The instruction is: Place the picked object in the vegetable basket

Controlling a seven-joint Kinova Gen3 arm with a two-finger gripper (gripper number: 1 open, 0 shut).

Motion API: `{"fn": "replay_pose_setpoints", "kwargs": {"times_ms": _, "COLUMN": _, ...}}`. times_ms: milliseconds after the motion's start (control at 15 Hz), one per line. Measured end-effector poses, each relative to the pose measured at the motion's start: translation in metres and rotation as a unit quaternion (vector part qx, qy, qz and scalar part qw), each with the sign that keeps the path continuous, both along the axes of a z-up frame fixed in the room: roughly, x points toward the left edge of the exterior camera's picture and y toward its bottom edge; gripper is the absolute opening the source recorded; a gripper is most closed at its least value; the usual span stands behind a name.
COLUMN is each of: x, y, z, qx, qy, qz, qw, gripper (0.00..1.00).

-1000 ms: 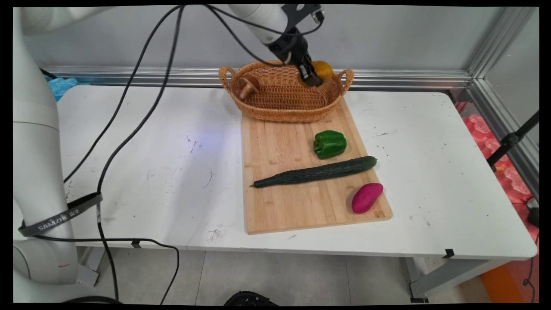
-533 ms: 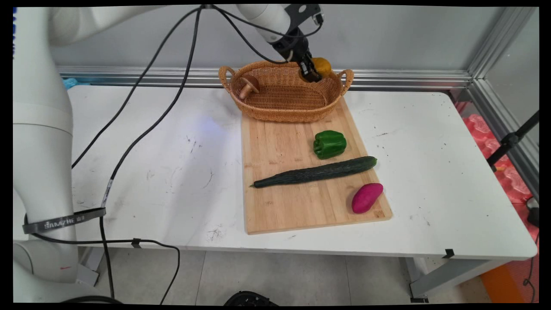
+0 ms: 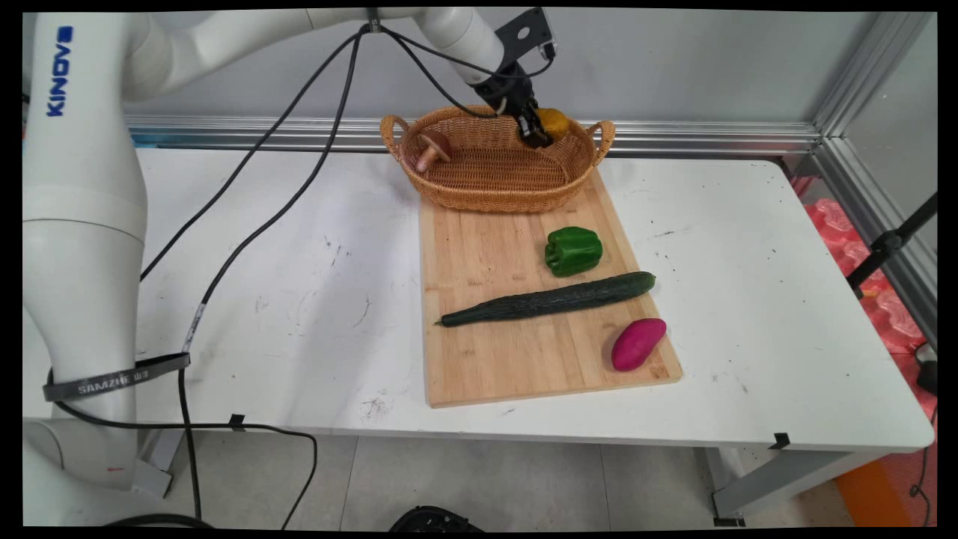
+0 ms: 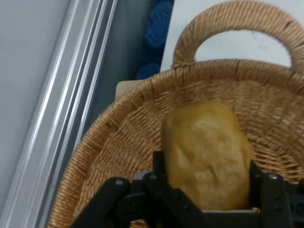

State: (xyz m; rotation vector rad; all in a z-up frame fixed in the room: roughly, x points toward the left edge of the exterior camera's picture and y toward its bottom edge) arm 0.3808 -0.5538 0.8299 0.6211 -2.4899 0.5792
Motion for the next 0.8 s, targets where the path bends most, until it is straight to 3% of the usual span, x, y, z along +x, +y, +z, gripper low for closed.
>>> {"fn": "replay_pose_setpoints", "kwargs": {"times_ms": 467, "x": 0.009, "y": -0.019, "z": -0.020, "qx": 0.000, "qy": -0.006, "qz": -0.007, "qw": 1.0000, "gripper": 0.00}}
{"fn": "replay_pose_setpoints", "kwargs": {"times_ms": 533, "x": 0.009, "y": -0.021, "z": -0.022, "qx": 0.000, "qy": -0.006, "qz": -0.007, "qw": 1.0000, "gripper": 1.00}}
{"fn": "replay_pose_setpoints", "kwargs": {"times_ms": 800, "x": 0.011, "y": -0.026, "z": -0.026, "qx": -0.002, "qy": -0.007, "qz": -0.008, "qw": 0.9999, "gripper": 1.00}}
